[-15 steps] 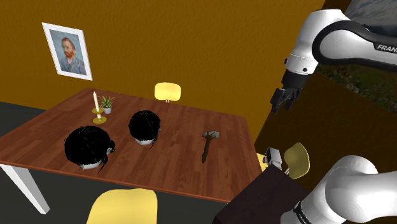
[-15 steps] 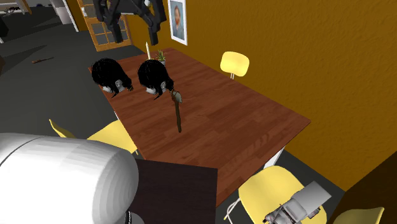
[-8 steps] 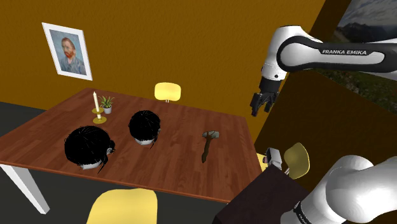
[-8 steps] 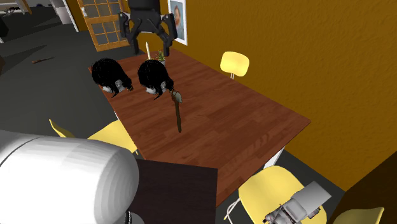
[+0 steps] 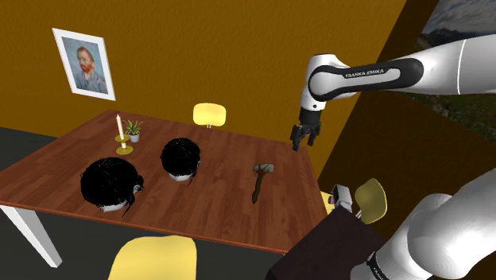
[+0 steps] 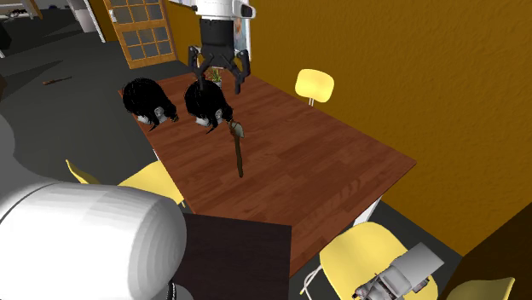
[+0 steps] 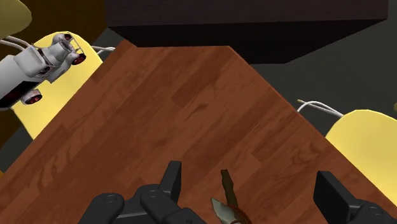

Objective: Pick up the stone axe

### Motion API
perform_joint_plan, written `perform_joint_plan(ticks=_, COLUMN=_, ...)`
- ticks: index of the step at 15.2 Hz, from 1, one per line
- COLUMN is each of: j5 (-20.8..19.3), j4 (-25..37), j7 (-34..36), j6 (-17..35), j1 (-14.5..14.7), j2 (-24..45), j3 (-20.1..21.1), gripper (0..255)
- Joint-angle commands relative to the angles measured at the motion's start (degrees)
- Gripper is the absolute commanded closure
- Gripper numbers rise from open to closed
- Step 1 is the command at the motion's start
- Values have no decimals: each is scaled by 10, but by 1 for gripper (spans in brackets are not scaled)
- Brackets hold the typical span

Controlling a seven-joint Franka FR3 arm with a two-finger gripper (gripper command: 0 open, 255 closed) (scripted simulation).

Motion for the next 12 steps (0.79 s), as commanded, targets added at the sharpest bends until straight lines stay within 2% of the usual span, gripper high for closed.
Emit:
perform_joint_plan(ticks=1, j5=9, j4=23, j7=-10, j6=16, j1=3, j2=49, j3=-2, gripper=0)
perform_joint_plan(ticks=6, j5=34, j4=94, j7=-39, j6=41, j1=4, j2=170, j3=-4, gripper=0)
perform_joint_plan(ticks=12, j5=61, j4=203, j7=-68, j6=47, j1=-2, j2=316, j3=3, gripper=0)
